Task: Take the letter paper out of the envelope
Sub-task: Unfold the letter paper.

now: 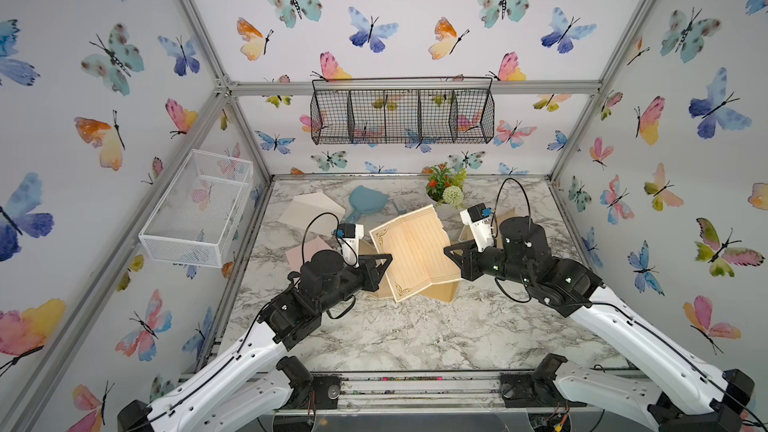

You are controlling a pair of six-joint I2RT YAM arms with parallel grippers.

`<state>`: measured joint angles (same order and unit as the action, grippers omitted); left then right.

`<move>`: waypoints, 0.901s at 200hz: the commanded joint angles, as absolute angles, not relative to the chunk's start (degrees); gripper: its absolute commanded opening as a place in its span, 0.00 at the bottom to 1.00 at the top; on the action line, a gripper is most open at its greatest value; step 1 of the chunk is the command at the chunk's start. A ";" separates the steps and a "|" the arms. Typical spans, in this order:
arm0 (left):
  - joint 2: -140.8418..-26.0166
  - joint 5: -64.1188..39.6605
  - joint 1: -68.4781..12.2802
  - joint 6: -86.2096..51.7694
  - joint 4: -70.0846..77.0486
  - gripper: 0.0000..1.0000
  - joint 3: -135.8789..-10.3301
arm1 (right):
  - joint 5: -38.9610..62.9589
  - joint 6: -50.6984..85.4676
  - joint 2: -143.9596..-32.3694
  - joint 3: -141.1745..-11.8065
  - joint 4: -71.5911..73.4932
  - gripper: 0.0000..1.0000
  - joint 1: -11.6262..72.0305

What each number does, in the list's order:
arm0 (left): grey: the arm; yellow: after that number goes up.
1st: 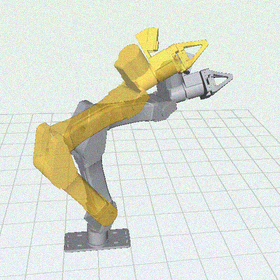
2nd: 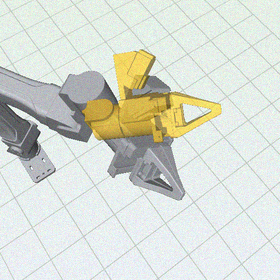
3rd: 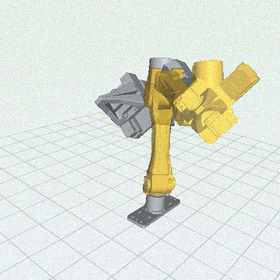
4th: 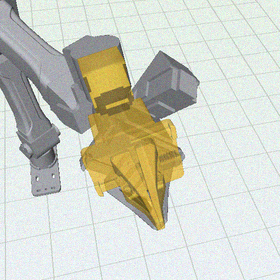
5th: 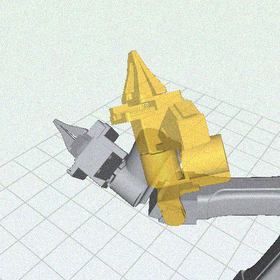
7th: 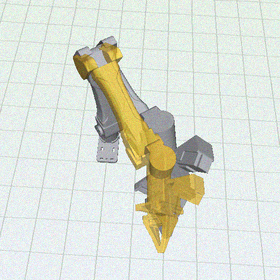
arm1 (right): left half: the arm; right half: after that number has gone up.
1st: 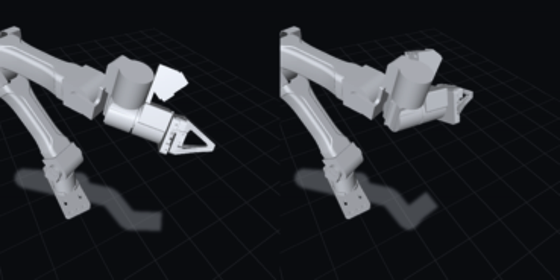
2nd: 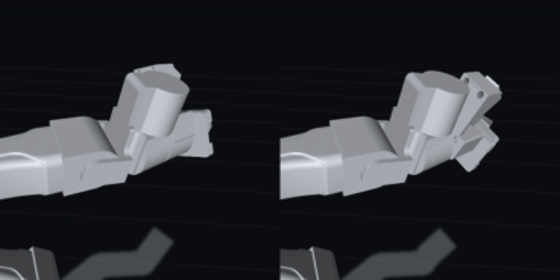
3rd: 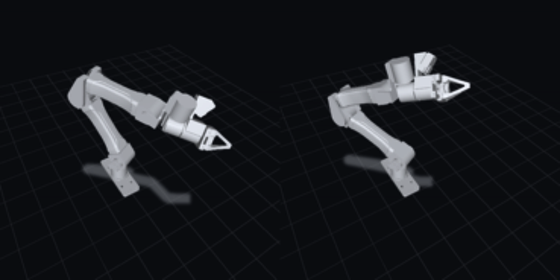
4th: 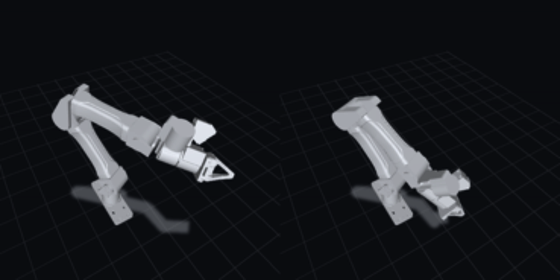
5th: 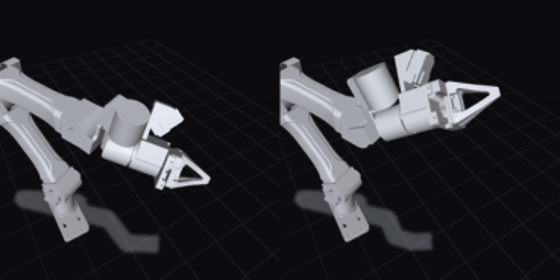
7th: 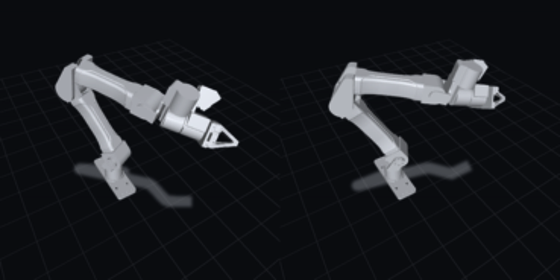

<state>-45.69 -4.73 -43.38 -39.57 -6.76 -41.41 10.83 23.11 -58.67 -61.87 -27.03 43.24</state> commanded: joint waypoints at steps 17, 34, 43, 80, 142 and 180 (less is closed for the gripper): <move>-42.91 -3.55 -42.19 -37.95 -7.79 0.00 -40.63 | 14.25 21.53 -58.58 -63.98 -30.83 0.02 41.25; -42.76 -3.88 -42.02 -37.86 -7.88 0.00 -40.44 | 15.63 21.29 -59.36 -64.24 -30.67 0.02 40.97; -42.70 -3.94 -42.04 -37.73 -8.32 0.01 -40.52 | 15.52 21.10 -59.46 -64.42 -30.99 0.02 40.71; -41.11 -3.51 -41.16 -37.26 -9.75 0.04 -40.10 | 15.58 19.85 -58.94 -65.19 -33.49 0.02 37.93; -40.43 -8.06 -37.53 -38.29 -7.78 0.08 -37.83 | 18.92 18.72 -58.82 -65.58 -35.14 0.02 34.29; -41.17 -8.61 -37.35 -38.02 -7.22 0.55 -37.63 | 19.34 16.12 -61.98 -65.88 -36.63 0.02 33.05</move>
